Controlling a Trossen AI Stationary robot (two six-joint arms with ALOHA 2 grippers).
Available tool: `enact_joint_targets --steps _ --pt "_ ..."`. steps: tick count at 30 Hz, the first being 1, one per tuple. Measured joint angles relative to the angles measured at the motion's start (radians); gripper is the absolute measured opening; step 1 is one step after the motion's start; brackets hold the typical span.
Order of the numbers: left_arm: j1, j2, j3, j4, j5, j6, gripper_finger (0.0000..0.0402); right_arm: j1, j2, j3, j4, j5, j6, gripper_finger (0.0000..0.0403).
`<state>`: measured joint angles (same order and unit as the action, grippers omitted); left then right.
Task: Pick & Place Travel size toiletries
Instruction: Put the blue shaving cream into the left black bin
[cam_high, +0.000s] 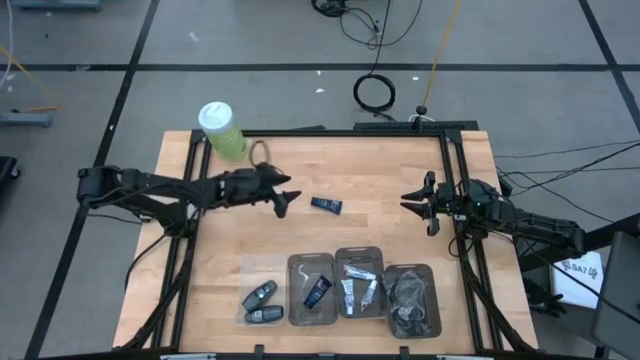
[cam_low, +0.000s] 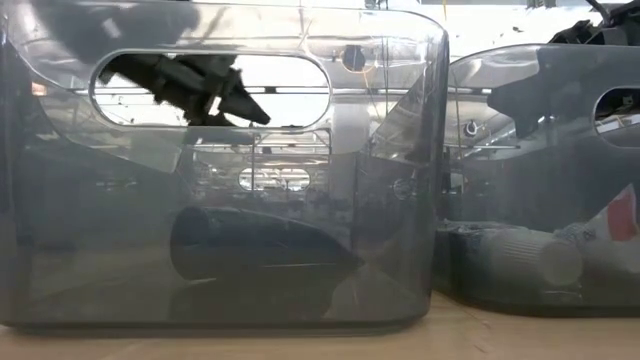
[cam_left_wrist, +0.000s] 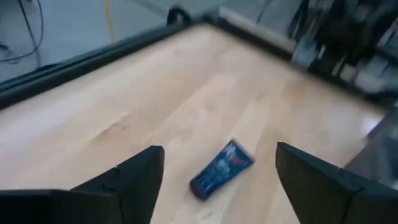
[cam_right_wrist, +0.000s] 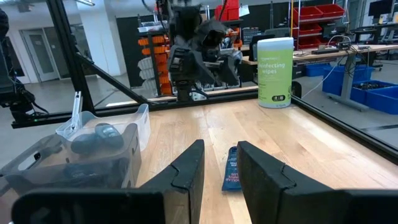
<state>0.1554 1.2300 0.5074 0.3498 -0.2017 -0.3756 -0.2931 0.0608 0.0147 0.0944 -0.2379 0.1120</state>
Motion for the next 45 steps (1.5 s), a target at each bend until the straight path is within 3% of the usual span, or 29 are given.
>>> enact_joint_targets --steps 3,6,14,17,20,29,45 --pt "-0.013 0.039 0.157 -0.228 -0.018 0.090 0.0311 0.000 0.000 0.000 0.000 0.000 0.000 0.0084" --pt "-0.020 0.095 0.291 -0.338 -0.027 0.184 0.0306 0.000 0.000 0.000 0.000 0.000 0.000 0.0084" --pt "-0.002 0.317 0.540 -0.490 -0.020 0.325 0.0278 0.000 0.000 0.000 0.000 0.000 0.000 0.0084" --pt "0.015 0.409 0.590 -0.537 0.069 0.323 0.0277 0.000 0.000 0.000 0.000 0.000 0.000 0.0084" --pt "0.028 0.491 0.614 -0.540 0.123 0.317 0.0282 0.000 0.000 0.000 0.000 0.000 0.000 0.0084" --pt "0.047 0.650 0.626 -0.541 0.124 0.382 0.0288 0.000 0.000 0.000 0.000 0.000 0.000 0.0084" --pt "0.044 0.727 0.626 -0.517 0.149 0.427 0.0268 0.000 0.000 0.000 0.000 0.000 0.000 0.0084"
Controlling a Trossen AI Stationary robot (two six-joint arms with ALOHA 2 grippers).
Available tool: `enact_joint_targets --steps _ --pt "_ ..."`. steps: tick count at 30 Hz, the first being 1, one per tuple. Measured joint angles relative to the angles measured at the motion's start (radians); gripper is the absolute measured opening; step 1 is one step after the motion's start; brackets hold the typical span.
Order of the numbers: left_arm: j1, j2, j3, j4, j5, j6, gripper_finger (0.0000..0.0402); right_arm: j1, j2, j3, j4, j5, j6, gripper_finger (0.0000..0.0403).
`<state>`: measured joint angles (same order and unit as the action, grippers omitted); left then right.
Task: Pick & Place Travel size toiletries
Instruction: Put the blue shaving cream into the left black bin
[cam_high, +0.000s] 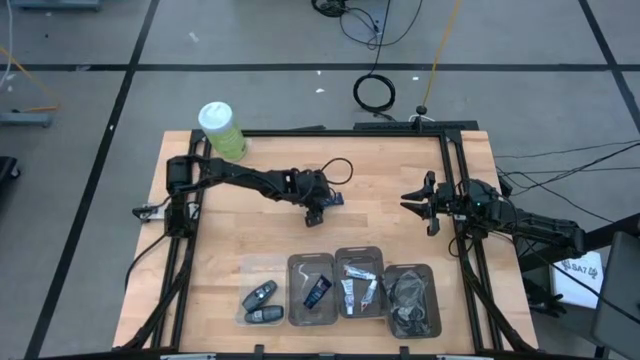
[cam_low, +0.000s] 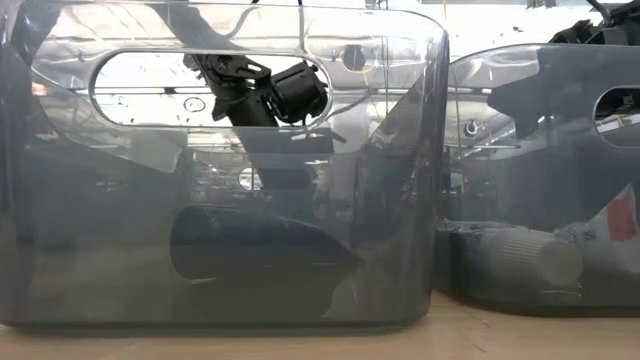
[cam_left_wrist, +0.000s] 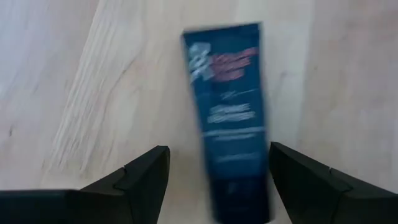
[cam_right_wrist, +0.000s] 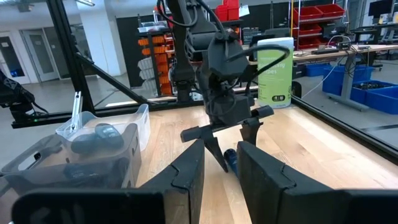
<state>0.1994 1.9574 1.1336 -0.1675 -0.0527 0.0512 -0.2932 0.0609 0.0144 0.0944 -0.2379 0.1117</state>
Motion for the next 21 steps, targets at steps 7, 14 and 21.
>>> enact_joint_targets --steps 7,14,21 --pt "-0.013 -0.002 0.000 0.035 0.014 0.001 0.0247 0.000 0.000 0.000 0.000 0.000 0.000 0.0084" --pt "-0.012 -0.002 0.000 0.029 0.063 -0.058 0.0226 0.000 0.000 0.000 0.000 0.000 0.000 0.0084" --pt "-0.012 -0.002 0.000 0.029 0.060 -0.060 0.0188 0.000 0.000 0.000 0.000 0.000 0.000 0.0084"
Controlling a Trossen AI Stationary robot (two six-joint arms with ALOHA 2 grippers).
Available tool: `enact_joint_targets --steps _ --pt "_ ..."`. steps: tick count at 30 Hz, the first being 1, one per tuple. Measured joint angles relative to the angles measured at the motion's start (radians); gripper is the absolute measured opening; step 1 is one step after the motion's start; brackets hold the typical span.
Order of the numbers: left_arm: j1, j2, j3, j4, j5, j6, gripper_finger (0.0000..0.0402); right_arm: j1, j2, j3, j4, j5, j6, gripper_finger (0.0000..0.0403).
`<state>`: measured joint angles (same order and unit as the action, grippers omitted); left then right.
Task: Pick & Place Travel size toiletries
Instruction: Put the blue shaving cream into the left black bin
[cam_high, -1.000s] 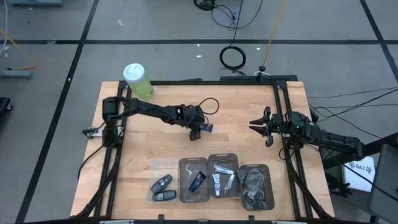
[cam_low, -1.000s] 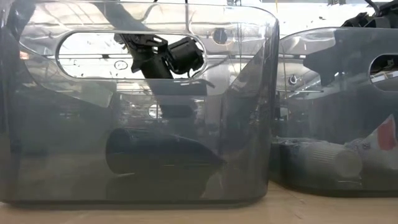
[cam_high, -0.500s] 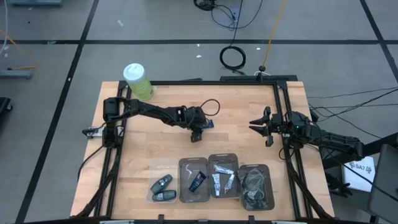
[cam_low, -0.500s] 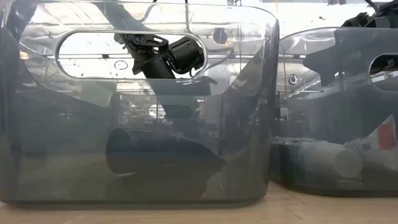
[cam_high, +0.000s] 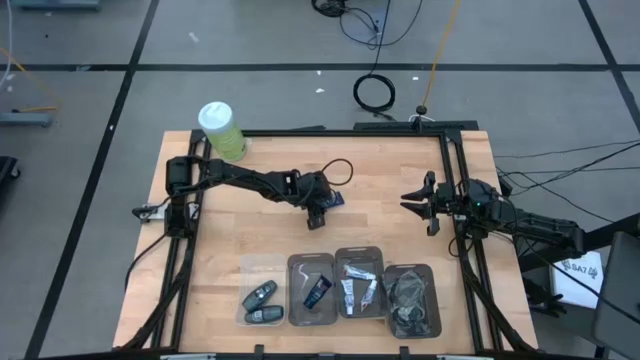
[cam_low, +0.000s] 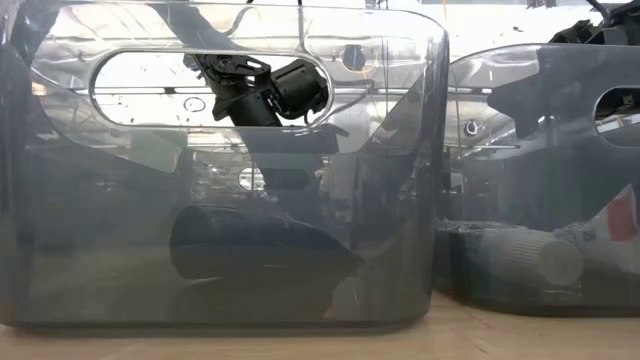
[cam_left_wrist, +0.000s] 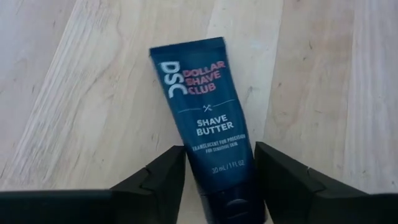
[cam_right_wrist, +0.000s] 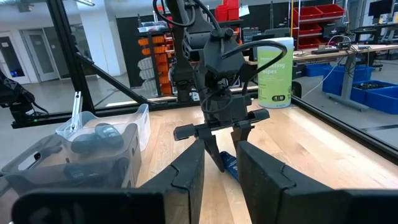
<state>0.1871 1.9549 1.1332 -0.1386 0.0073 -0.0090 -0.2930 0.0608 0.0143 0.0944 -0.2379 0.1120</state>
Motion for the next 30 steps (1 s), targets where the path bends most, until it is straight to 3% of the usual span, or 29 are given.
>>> enact_joint_targets --steps 12,30 --pt "0.000 -0.001 0.000 0.001 -0.001 0.000 0.0126 0.000 0.000 0.000 0.000 0.000 0.000 0.0084" --pt "0.000 -0.001 0.000 0.001 -0.001 0.006 0.0129 0.000 0.000 0.000 0.000 0.000 0.000 0.0084"
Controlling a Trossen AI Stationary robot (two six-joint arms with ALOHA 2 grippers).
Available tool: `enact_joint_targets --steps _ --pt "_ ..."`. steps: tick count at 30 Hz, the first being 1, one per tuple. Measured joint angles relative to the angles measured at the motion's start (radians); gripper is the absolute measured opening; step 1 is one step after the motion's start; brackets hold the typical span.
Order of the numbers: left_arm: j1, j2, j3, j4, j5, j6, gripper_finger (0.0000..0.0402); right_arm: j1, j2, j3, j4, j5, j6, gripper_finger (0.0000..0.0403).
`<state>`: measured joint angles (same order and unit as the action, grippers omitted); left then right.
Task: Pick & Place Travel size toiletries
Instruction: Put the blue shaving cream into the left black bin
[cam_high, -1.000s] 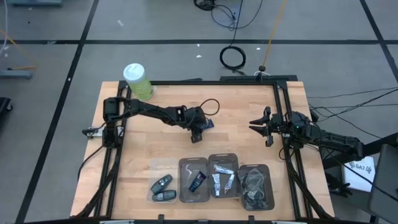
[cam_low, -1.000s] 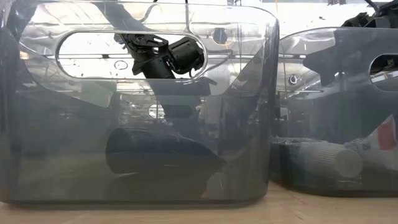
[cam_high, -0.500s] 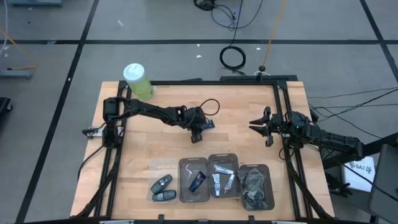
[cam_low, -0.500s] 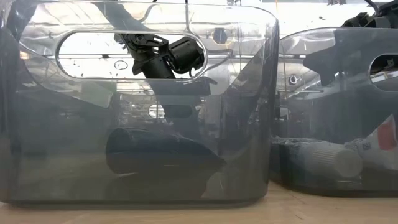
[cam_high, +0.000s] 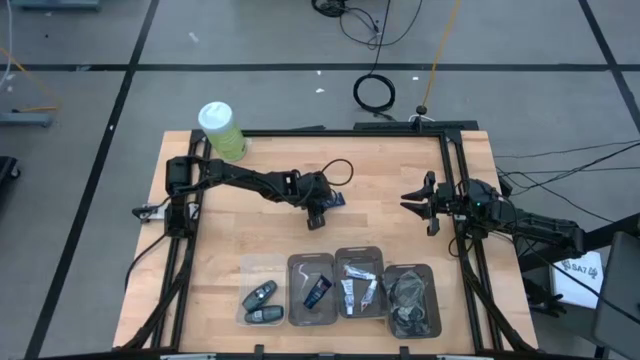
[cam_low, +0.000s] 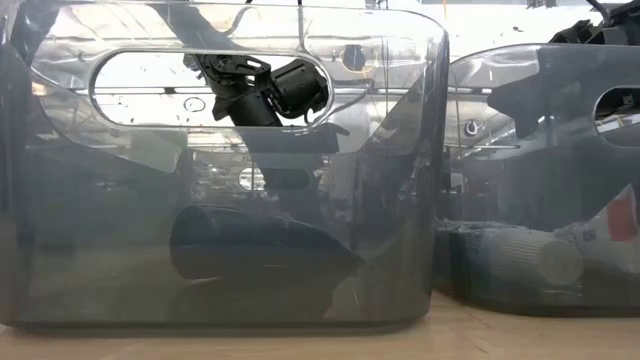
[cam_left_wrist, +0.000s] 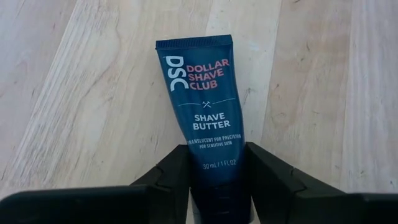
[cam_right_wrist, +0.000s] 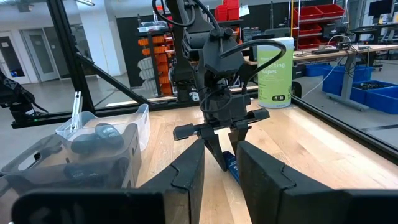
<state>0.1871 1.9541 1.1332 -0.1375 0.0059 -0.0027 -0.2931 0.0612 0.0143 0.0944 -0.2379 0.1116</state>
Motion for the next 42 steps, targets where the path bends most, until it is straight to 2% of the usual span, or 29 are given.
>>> enact_joint_targets --steps 20,42 --pt "0.000 -0.036 -0.002 0.035 -0.008 0.008 0.0129 0.000 0.000 0.000 0.000 0.000 0.000 0.0084" --pt "-0.111 -0.270 -0.001 -0.079 -0.008 -0.003 0.0129 0.000 0.000 0.000 0.000 0.000 0.000 0.0085"
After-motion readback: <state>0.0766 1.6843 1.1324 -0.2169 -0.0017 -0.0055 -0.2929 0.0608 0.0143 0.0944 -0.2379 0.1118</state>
